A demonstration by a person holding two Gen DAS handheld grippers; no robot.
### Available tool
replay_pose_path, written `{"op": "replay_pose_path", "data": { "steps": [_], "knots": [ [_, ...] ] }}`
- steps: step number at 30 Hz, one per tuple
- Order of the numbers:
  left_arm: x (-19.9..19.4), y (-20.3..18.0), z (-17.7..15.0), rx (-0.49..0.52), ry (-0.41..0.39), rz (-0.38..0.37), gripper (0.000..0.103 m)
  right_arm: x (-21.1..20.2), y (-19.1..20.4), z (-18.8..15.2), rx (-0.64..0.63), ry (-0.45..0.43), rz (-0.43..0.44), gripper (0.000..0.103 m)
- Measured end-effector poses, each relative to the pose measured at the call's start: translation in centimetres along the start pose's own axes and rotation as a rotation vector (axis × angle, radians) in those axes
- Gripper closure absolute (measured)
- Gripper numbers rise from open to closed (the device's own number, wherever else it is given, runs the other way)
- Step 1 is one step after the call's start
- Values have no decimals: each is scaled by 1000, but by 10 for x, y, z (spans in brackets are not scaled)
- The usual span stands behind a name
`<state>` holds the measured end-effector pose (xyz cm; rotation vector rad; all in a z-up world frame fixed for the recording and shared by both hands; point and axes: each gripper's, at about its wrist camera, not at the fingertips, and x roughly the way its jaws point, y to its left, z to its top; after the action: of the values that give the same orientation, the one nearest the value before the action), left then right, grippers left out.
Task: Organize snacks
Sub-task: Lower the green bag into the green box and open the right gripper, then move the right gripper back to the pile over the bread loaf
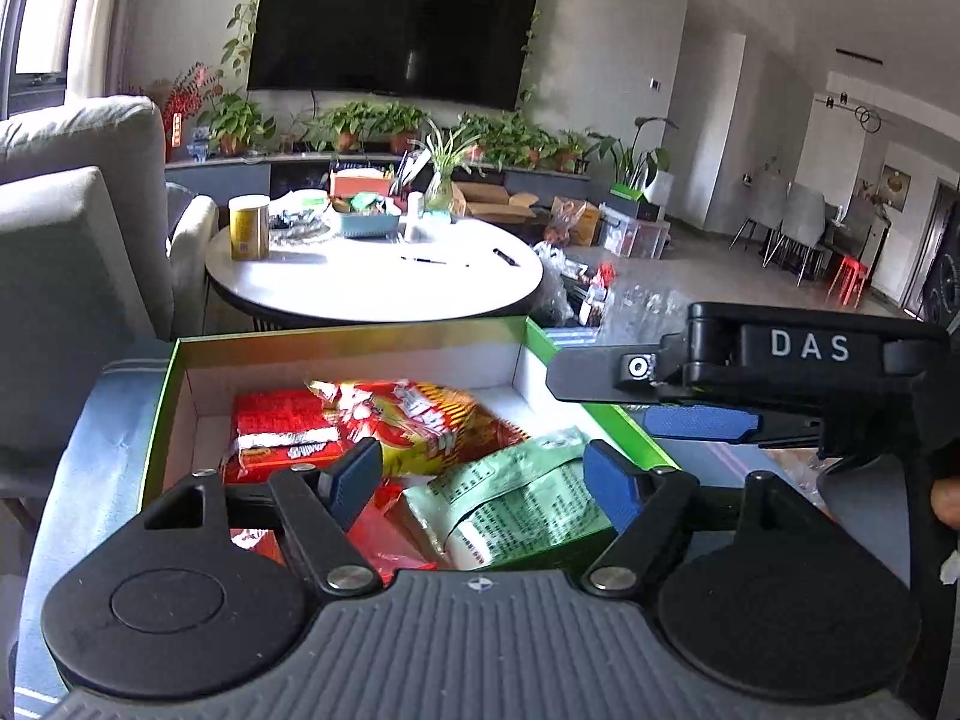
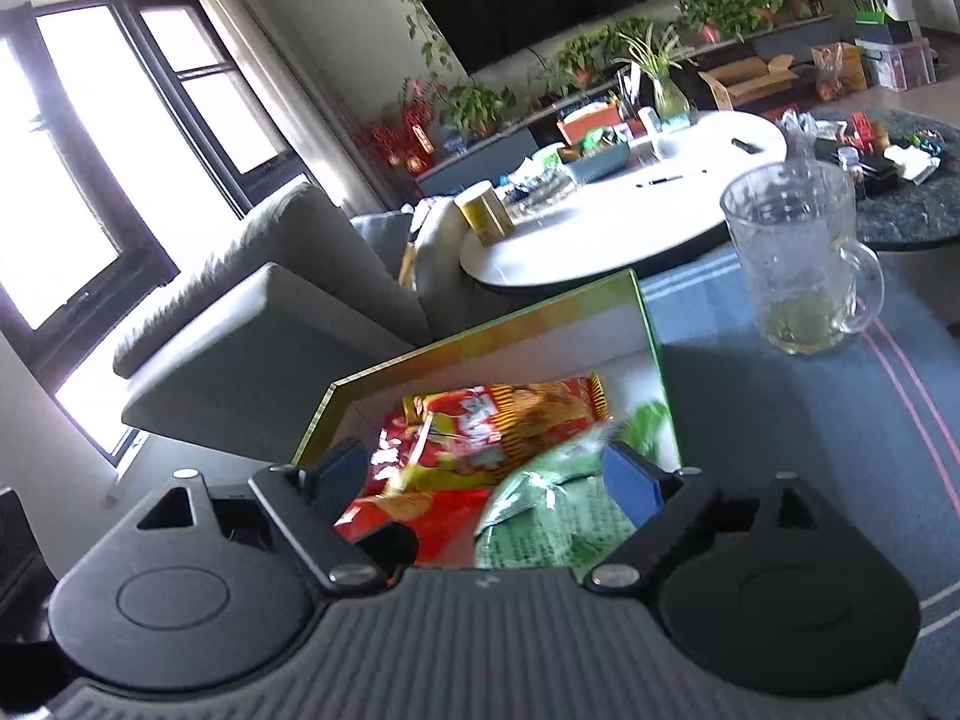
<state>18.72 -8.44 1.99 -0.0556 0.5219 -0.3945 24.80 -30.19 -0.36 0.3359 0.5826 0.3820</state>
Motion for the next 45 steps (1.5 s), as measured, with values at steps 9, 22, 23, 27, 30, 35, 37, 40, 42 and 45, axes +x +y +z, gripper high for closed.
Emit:
{"op": "replay_pose_path", "data": {
  "steps": [9,22,23,27,30,35,37,40,42,45],
  "knots": [
    [-23,-5,-5,4,-14,-1,30,-19,12,6,-9,-48,34,25],
    [-33,11,-19,-21,5,39,29,-10,19,12,-10,-118,150,25],
    [-31,13,-19,-23,8,42,29,-7,19,13,-6,-120,162,25],
    [-24,19,-19,-38,20,54,29,7,20,22,9,-117,201,25],
    [-19,26,-18,-46,23,68,29,17,24,28,4,-116,215,25],
    [-12,39,-16,-77,21,96,29,31,31,35,-17,-111,251,25],
    [-11,44,-16,-89,20,108,29,35,33,38,-20,-110,266,25],
    [-12,49,-17,-103,19,122,29,36,36,40,-33,-108,275,25],
    [-15,49,-18,-108,14,122,29,31,40,40,-48,-110,272,25],
    [-23,46,-18,-108,2,118,29,17,46,41,-76,-119,267,25]
  ]
}}
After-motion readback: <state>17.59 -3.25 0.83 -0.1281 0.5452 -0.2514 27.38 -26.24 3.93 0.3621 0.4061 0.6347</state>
